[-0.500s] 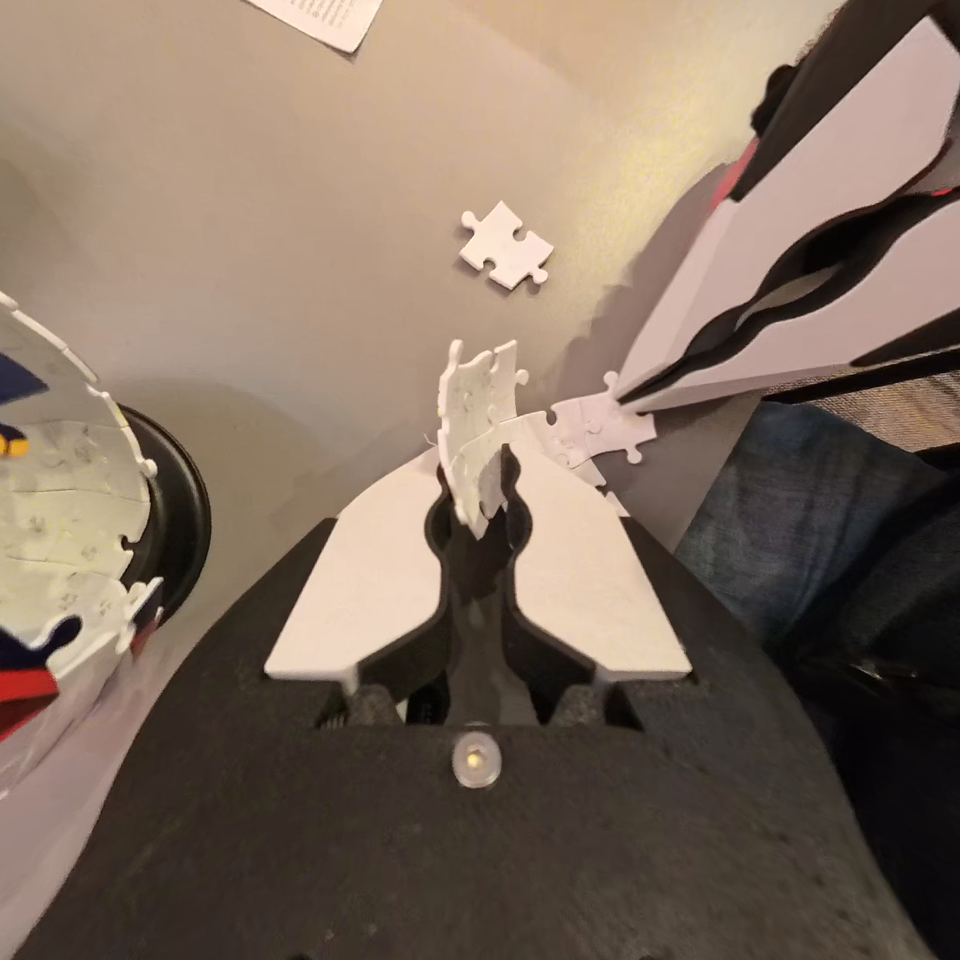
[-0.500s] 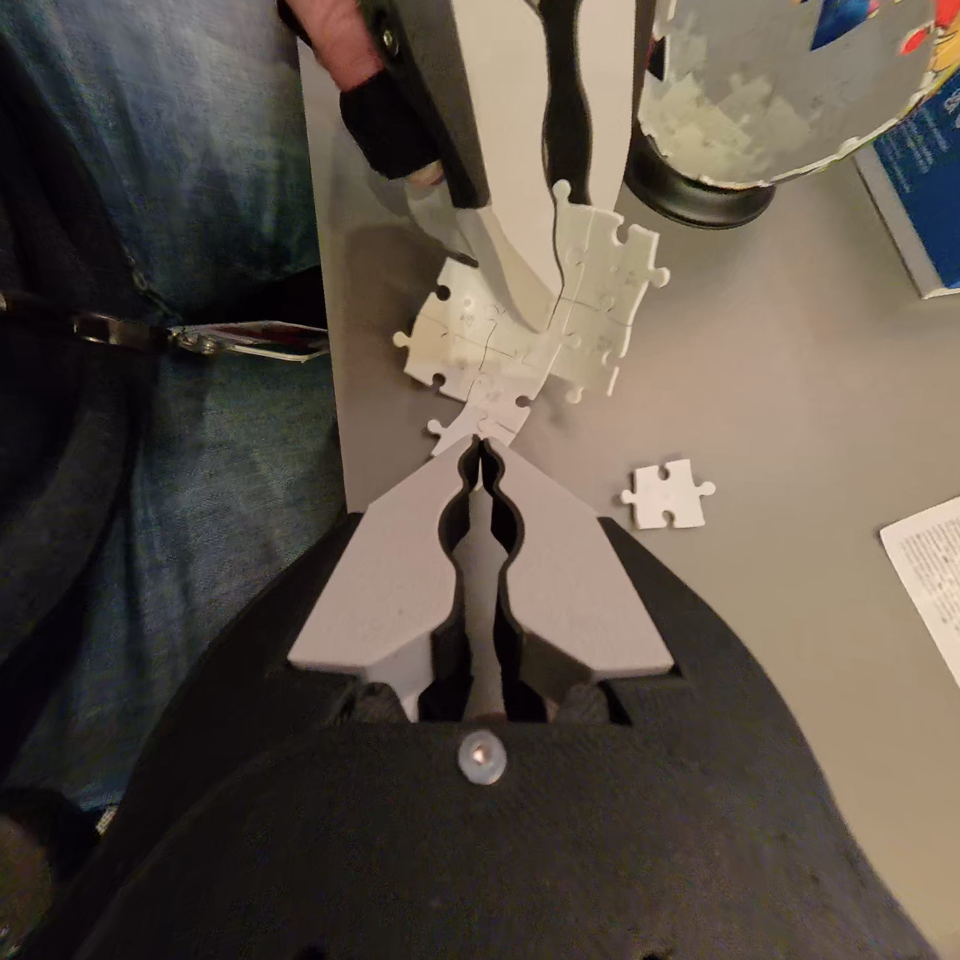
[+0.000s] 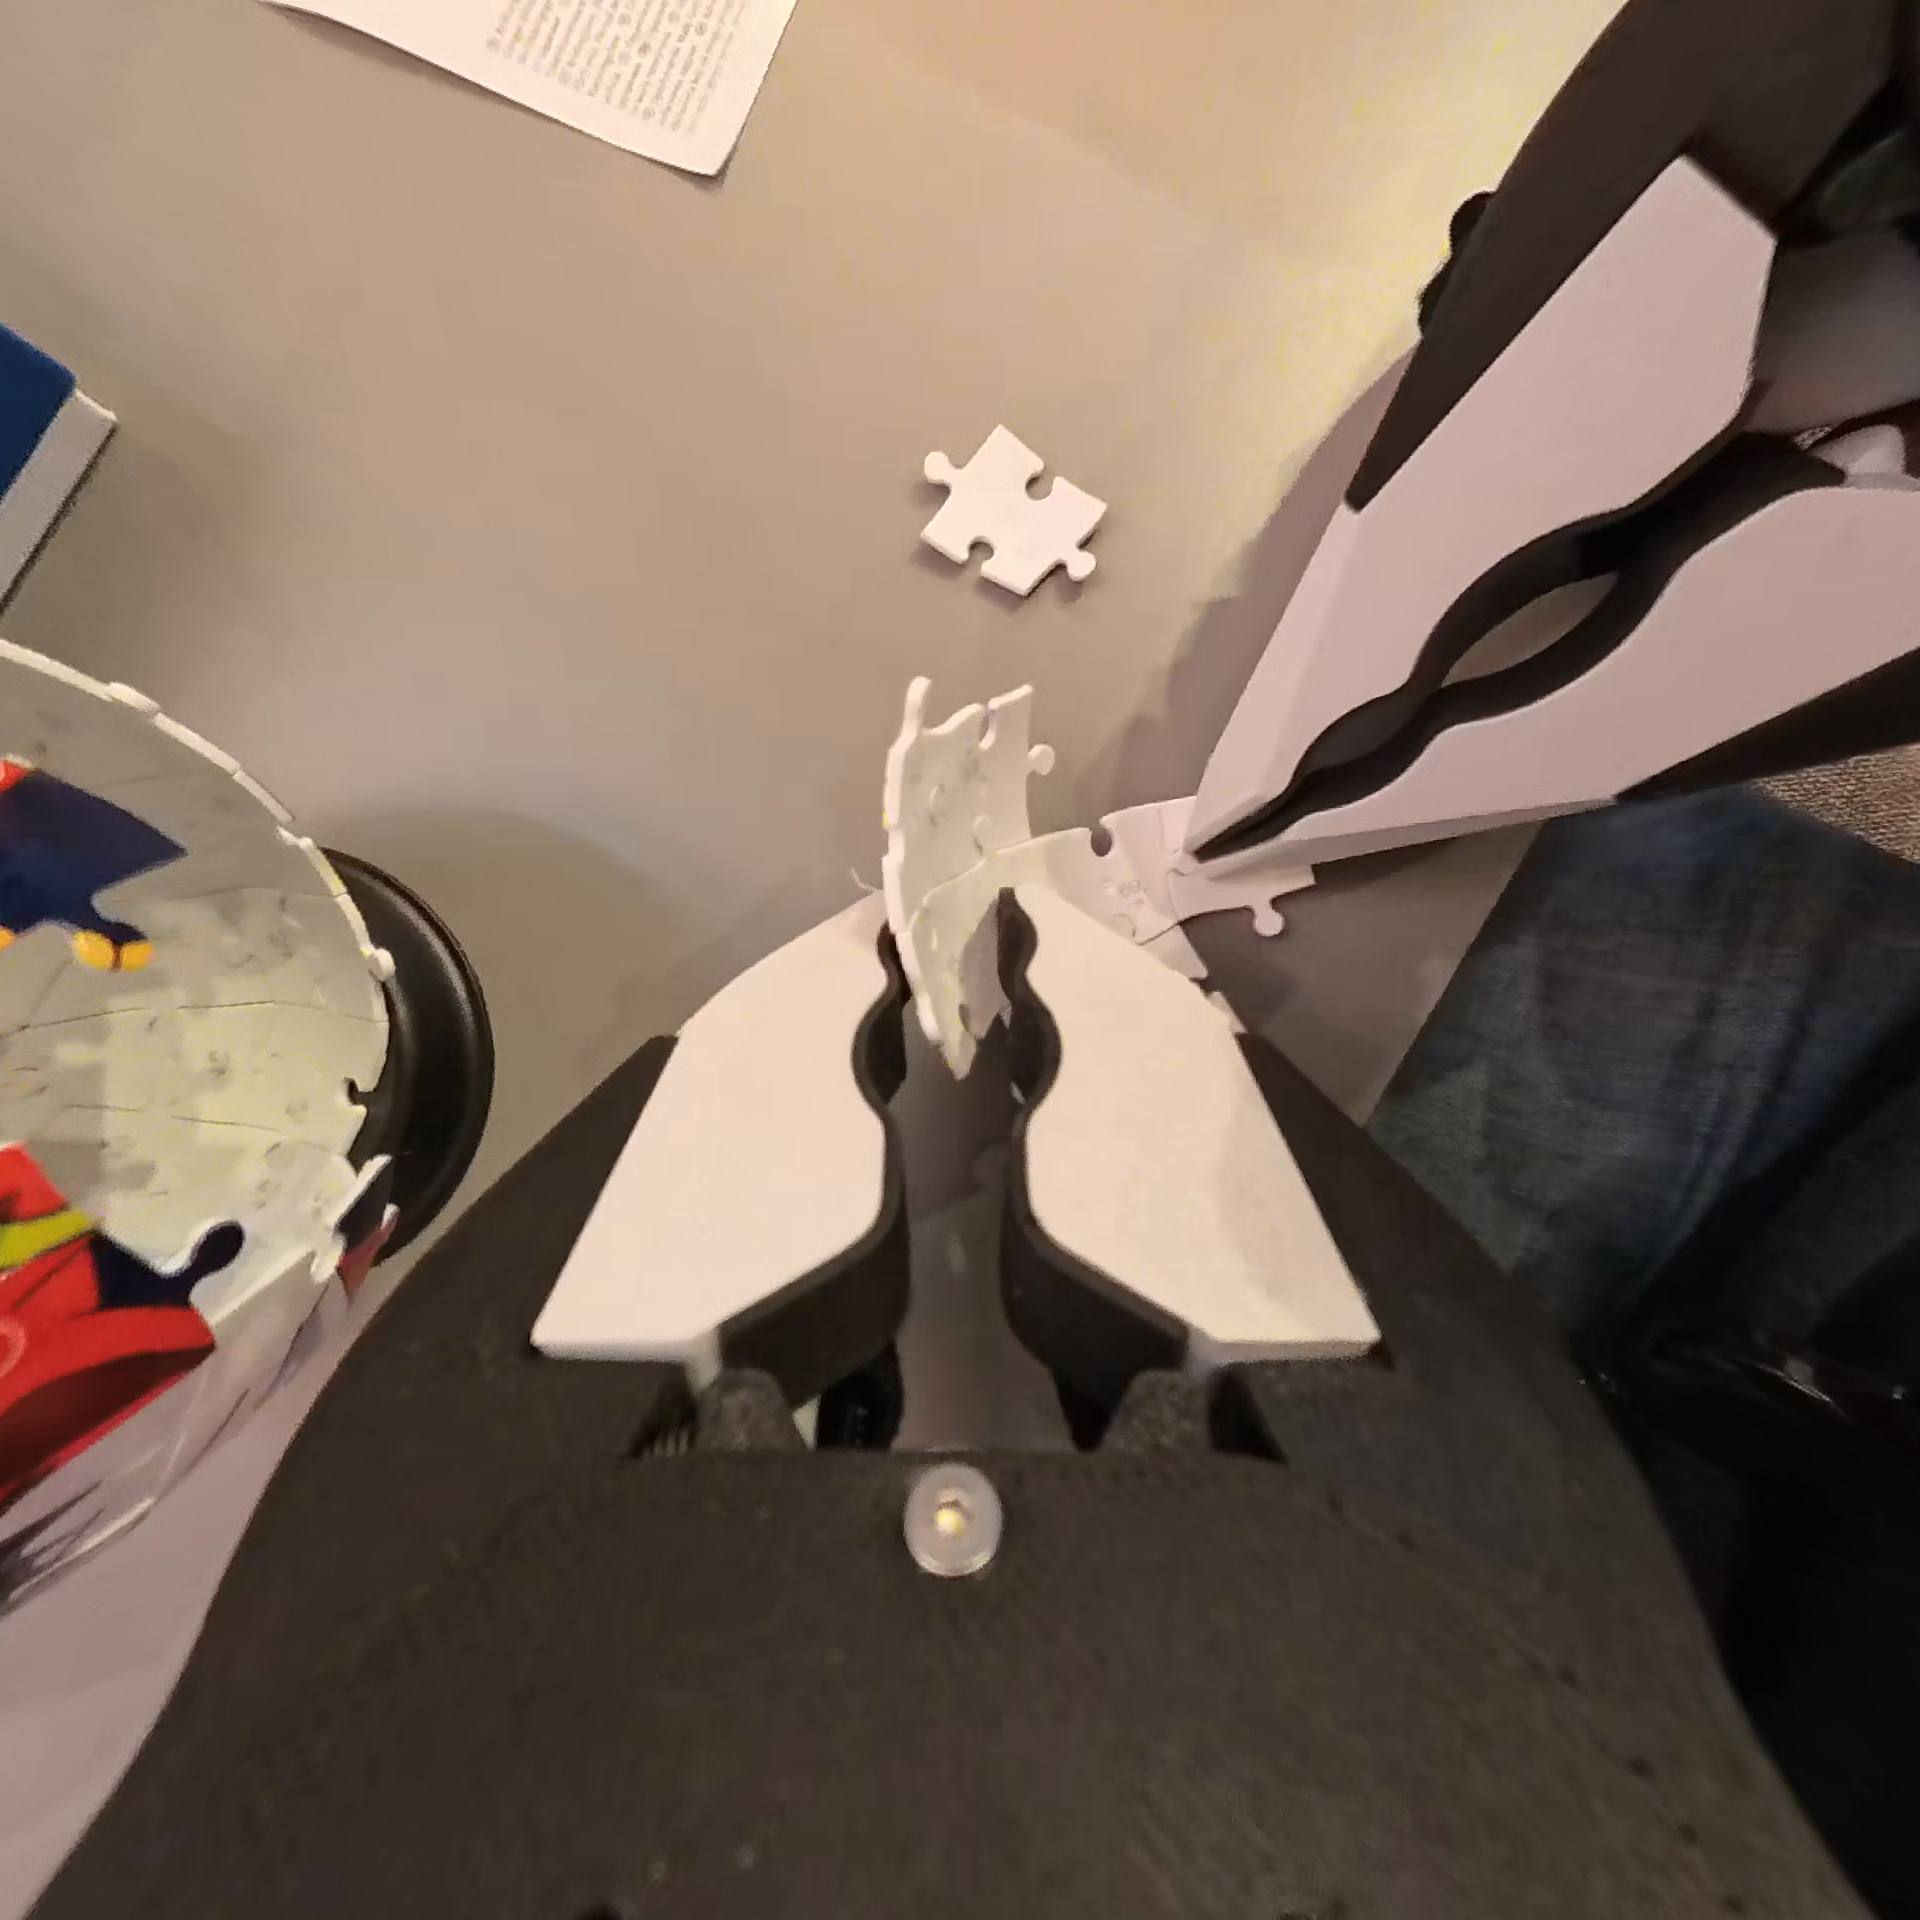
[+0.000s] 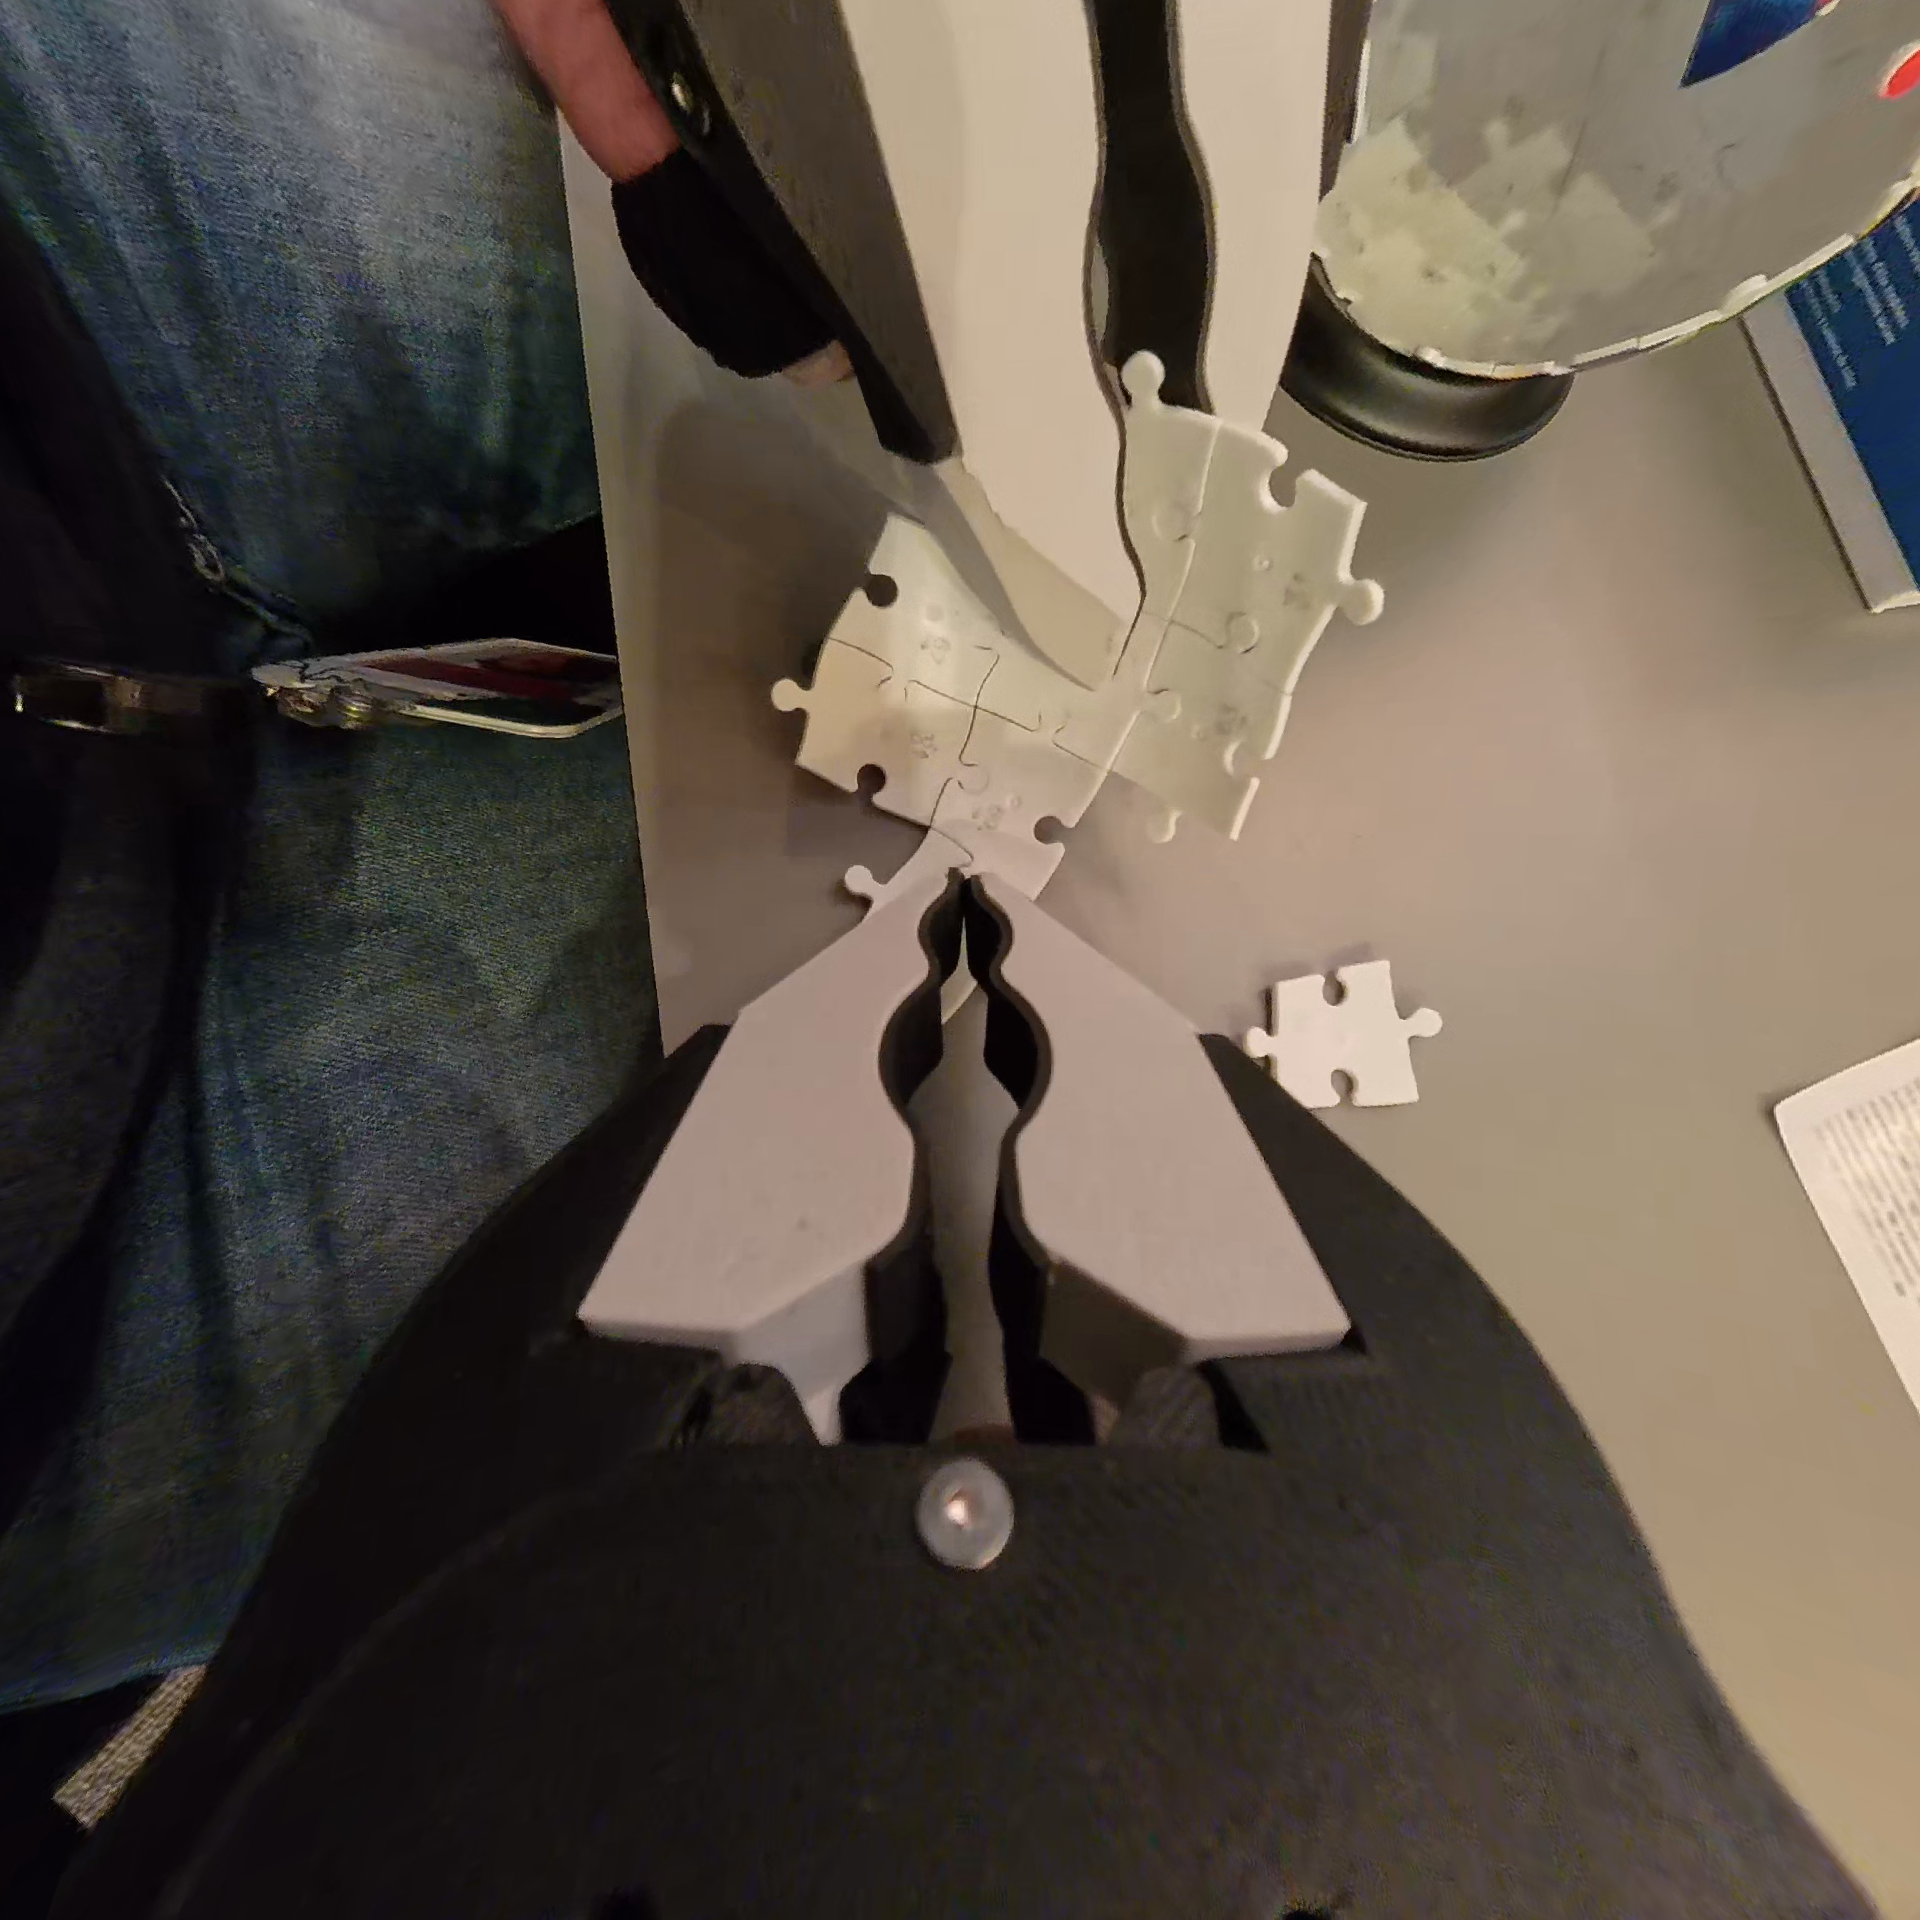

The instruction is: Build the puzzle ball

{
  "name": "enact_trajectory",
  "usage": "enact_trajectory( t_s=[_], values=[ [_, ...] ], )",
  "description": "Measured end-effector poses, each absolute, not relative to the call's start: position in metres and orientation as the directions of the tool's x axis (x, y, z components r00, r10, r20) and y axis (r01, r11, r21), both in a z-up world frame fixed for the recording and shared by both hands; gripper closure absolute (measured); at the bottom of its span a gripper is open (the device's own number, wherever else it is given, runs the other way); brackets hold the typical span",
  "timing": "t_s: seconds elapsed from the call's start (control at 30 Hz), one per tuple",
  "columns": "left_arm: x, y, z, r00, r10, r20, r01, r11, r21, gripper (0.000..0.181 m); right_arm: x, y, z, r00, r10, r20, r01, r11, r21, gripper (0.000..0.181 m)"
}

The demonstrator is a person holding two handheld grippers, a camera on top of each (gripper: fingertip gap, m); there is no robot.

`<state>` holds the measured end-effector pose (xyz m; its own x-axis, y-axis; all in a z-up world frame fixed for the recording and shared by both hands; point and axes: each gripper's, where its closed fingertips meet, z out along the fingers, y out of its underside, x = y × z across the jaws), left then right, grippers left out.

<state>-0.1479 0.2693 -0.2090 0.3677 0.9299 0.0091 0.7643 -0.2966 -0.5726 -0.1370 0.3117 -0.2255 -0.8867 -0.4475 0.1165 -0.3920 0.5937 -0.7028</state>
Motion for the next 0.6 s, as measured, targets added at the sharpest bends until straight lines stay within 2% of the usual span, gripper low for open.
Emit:
enact_trajectory(
  t_s=[0.27, 0.37, 0.6],
  values=[
    [-0.150, 0.271, -0.206, 0.390, 0.920, -0.039, 0.750, -0.342, -0.566, 0.167, -0.138, 0.308, -0.225, -0.908, -0.418, 0.010, -0.300, 0.636, -0.711, 0.181],
    [-0.151, 0.270, -0.205, 0.398, 0.915, -0.069, 0.743, -0.366, -0.561, 0.167, -0.136, 0.307, -0.219, -0.911, -0.408, -0.055, -0.235, 0.625, -0.744, 0.181],
    [-0.148, 0.267, -0.205, 0.384, 0.923, -0.034, 0.747, -0.332, -0.575, 0.169, -0.184, 0.318, -0.205, -0.960, -0.274, -0.052, -0.141, 0.638, -0.757, 0.178]
  ],
)
